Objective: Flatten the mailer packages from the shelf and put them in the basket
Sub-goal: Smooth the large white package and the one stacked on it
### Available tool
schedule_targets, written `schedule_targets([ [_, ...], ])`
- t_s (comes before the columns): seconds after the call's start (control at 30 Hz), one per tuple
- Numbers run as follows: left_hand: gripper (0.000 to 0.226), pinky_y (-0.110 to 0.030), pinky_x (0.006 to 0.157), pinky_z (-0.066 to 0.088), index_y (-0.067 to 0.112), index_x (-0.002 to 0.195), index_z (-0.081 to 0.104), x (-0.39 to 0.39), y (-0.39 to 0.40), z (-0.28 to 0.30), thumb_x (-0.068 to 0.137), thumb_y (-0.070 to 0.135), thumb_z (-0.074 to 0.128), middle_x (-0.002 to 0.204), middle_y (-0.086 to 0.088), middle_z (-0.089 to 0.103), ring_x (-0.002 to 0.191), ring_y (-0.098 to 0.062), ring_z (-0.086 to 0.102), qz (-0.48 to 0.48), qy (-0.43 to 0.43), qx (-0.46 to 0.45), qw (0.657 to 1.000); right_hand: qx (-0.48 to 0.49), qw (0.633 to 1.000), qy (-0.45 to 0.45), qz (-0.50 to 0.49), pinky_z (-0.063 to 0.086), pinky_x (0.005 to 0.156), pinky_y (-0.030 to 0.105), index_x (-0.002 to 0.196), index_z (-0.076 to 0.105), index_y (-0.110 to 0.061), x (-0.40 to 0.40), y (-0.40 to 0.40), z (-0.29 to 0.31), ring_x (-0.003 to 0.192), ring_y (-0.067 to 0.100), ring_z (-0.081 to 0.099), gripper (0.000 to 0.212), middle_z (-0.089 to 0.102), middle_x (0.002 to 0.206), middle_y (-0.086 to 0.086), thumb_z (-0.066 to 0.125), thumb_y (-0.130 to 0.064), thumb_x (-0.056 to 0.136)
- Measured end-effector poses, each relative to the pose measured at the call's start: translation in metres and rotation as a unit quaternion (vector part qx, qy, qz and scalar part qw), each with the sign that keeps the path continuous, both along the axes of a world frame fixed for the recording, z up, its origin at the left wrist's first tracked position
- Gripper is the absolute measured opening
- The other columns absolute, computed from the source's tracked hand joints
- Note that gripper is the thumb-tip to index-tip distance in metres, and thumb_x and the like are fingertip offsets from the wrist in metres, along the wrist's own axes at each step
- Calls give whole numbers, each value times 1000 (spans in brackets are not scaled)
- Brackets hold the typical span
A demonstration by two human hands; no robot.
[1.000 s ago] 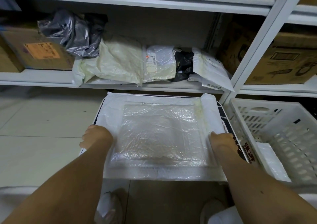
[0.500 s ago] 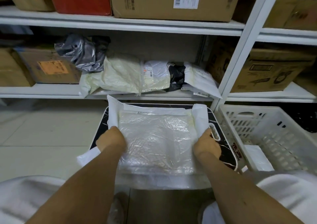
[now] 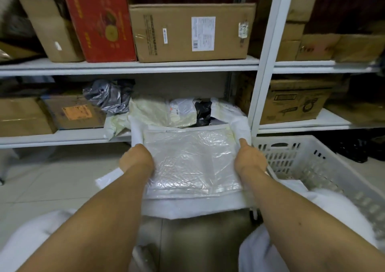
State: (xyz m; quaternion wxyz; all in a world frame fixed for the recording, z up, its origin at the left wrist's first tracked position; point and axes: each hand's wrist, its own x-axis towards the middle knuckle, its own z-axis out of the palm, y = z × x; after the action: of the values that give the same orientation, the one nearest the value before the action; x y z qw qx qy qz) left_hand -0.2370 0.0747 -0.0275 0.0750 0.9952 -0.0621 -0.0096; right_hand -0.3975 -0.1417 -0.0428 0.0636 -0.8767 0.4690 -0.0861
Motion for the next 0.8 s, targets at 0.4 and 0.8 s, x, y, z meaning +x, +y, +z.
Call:
schedule_targets([
  [0.4,53,-33,93,39,14,111,62,-36,-155,91,67,33,84,115,-7,60,117,-25,47,-125,-85,62,987,-55,989,-61,-123,41,65,35,134,38,-25,-84,-112,79,102,33,60,46,61,112,15,48,-10,92],
  [0.8,23,-30,76,42,9,110,64,-111,-341,62,91,5,51,109,-10,64,104,-26,60,-326,-141,22,934,17,935,-104,-338,43,91,40,127,56,-20,-181,-196,13,114,33,54,31,53,125,16,40,-16,100],
])
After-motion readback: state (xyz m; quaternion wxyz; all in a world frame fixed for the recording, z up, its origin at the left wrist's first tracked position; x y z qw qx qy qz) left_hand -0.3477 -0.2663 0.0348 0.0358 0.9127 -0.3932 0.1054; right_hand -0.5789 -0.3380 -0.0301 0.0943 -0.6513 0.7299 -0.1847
